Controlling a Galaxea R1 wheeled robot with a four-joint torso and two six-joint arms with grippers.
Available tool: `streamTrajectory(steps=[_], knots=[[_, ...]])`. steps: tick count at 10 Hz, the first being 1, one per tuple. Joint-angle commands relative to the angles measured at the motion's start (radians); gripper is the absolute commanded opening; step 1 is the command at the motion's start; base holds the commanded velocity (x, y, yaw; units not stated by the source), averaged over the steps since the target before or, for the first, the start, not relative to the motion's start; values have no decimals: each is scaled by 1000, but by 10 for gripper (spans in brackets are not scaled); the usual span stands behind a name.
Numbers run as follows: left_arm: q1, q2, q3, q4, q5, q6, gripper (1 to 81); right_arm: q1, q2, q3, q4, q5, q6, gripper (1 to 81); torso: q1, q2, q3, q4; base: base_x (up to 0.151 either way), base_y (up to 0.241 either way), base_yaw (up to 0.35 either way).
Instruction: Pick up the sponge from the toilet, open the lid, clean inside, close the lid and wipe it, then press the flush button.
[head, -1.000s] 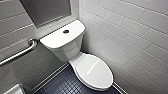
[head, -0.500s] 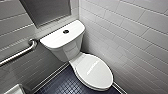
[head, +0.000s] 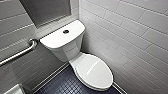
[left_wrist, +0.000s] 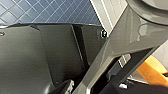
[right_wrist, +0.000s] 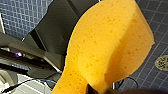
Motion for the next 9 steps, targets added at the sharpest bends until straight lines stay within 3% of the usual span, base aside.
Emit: streamTrajectory(steps=[1, 3, 7, 9], knots=[[-137, -102, 28, -112, 88, -7, 811, -44, -8, -27, -22, -67, -6, 10, 0, 0, 0, 0, 0, 0, 0], [-229, -119, -12, -210, 135, -7, 811, -44, 16, -50, -25, -67, -10, 10, 0, 0, 0, 0, 0, 0, 0], [-349, -116, -50, -354, 137, -8, 811, -33, 33, -54, -26, -67, -10, 10, 0, 0, 0, 0, 0, 0, 0], [-445, -108, -70, -394, 268, -22, 811, -21, 46, -53, -26, -69, -10, 10, 0, 0, 0, 0, 0, 0, 0]])
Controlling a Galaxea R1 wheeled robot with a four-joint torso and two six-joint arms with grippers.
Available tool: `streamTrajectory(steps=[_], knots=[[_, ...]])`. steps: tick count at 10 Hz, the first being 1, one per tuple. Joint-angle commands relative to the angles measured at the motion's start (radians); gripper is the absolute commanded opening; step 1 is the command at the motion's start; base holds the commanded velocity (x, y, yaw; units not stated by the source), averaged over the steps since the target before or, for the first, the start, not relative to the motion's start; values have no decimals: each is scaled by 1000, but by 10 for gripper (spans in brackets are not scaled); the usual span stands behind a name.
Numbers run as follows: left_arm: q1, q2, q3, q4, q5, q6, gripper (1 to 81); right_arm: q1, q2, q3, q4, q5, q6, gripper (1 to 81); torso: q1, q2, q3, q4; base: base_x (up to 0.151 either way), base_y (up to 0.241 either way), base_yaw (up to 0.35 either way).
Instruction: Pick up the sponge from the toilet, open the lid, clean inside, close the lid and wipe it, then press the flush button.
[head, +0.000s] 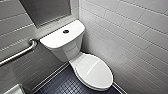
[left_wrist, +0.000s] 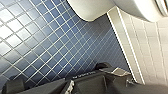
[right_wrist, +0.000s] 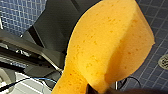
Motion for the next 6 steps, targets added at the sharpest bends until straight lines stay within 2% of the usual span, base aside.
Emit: streamTrajectory(steps=[1, 2, 4, 5, 6], knots=[[-147, -26, -24, -87, 229, -29, 811, -13, -29, 15, -24, -77, -3, 10, 0, 0, 0, 0, 0, 0, 0], [-186, -15, -48, -122, 290, -38, 811, -10, -24, 16, -22, -77, -3, 10, 0, 0, 0, 0, 0, 0, 0], [-223, 14, -49, -128, 310, -38, 811, -2, -23, 18, -22, -77, -1, 10, 0, 0, 0, 0, 0, 0, 0], [-235, 32, -49, -128, 310, -38, 811, -1, -20, 16, -22, -77, -1, 10, 64, -100, 0, 0, 0, 0, 0], [-253, 51, -49, -130, 316, -38, 811, 2, -17, 13, -22, -77, -1, 10, 65, -102, 0, 0, 0, 0, 0]])
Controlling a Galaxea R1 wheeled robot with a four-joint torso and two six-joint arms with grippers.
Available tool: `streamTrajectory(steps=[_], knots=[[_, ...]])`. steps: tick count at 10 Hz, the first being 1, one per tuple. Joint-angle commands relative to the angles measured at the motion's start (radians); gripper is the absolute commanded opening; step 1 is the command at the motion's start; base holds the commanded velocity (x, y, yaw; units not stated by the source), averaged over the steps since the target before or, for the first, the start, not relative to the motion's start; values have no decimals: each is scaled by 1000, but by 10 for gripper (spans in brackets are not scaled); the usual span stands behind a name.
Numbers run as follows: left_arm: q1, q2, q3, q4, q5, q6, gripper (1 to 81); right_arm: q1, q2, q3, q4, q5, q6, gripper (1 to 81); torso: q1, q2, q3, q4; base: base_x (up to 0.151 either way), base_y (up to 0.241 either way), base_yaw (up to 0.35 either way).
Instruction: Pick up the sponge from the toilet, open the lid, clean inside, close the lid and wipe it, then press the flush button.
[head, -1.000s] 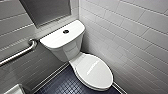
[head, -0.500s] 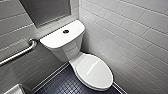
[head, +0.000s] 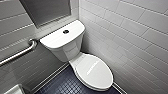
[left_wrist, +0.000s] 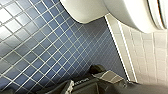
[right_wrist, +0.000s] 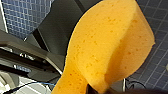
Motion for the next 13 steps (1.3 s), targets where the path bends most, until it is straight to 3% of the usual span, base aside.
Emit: streamTrajectory(steps=[1, 2, 3, 6, 8, 9, 11, 13], knots=[[-101, 4, 23, -31, 90, -1, 811, -13, -31, 12, -22, -76, -1, 10, 63, -98, 0, 0, 0, 0, 0], [-118, 17, 26, -33, 92, -3, 811, -10, -29, 12, -22, -76, -1, 10, 78, -122, 0, 0, 0, 0, 0], [-132, 21, 31, -38, 92, -3, 811, -7, -28, 12, -22, -76, -1, 10, 35, -56, 0, 0, 0, 0, 0], [-152, 55, 40, -34, 87, -1, 811, -4, -25, 12, -24, -74, -1, 10, 77, -124, 0, 0, 0, 0, 0], [-172, 99, 35, -34, 67, -1, 811, -2, -20, 12, -24, -74, -3, 10, 82, -132, -83, 0, 0, 0, 0], [-193, 125, 38, -37, 61, -3, 811, 1, -19, 10, -22, -74, -3, 10, 82, -132, -25, 0, 0, 0, 0], [-233, 162, 49, -70, 61, -24, 811, 8, -13, 10, -22, -74, -3, 10, 83, -132, -63, 0, 0, 0, 0], [-251, 176, 95, -84, 59, -24, 811, 15, -2, -2, -21, -76, -1, 10, 83, -133, -71, 0, 0, 0, 0]])
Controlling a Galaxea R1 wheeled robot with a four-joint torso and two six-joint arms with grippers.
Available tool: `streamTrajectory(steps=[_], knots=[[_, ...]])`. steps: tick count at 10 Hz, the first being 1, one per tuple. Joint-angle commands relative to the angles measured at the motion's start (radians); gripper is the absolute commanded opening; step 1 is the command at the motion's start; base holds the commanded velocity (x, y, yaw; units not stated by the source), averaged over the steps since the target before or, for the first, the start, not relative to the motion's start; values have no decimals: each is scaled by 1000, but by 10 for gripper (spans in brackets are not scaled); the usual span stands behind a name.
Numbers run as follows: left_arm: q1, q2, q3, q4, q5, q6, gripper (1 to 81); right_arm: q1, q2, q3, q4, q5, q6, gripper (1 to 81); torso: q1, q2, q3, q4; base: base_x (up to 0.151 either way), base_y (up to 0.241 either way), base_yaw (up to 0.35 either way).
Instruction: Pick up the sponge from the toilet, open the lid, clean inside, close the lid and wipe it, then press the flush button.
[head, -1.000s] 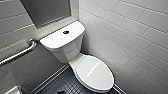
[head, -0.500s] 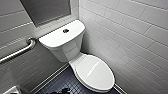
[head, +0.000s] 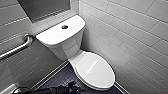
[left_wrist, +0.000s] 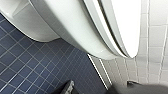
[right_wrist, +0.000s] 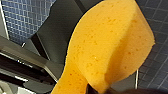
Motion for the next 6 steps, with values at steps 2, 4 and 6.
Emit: streamTrajectory(steps=[2, 4, 6], knots=[[-85, -4, 92, -95, 7, -9, 811, -13, -17, -5, -20, -80, -1, 10, 0, 0, 0, 0, 0, 0, 0], [-85, 27, 85, -179, -78, -9, 811, -8, -15, -7, -21, -80, -1, 10, 0, 0, 0, 0, 0, 0, 0], [-86, 65, 83, -188, -153, -11, 811, -7, -12, -10, -20, -76, 6, 10, 0, 0, 0, 0, 0, 0, 0]])
